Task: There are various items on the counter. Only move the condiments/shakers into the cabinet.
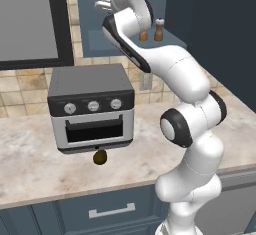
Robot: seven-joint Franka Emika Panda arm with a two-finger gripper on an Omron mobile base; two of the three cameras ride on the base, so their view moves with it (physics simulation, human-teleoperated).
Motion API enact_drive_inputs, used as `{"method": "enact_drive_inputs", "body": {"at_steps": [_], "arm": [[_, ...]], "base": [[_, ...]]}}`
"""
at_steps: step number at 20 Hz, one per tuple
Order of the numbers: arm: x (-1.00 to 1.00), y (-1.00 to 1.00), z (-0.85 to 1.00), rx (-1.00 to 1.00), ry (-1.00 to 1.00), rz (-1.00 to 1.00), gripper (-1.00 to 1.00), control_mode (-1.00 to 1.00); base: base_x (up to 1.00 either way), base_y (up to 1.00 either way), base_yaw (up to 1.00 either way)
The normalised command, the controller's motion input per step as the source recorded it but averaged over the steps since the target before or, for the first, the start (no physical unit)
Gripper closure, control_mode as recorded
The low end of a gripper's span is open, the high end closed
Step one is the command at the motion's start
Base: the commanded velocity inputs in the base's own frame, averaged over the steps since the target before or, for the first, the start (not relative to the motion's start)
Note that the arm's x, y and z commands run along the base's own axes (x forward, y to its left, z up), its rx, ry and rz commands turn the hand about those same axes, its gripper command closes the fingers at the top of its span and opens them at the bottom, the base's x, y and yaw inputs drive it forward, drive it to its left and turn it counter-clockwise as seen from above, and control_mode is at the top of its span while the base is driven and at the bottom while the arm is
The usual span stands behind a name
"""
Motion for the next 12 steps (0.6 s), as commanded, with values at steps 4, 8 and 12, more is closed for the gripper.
{"method": "enact_drive_inputs", "body": {"at_steps": [4, 8, 12], "arm": [[0.00, 0.00, -0.55, -0.11, 0.00, 0.00, 1.00, -1.00], [0.00, 0.00, -0.09, -0.05, 0.00, 0.00, 1.00, -1.00], [0.05, 0.00, -0.01, 0.00, 0.00, 0.00, 1.00, -1.00]], "base": [[0.00, 0.00, 0.00], [0.00, 0.00, 0.00], [0.00, 0.00, 0.00]]}}
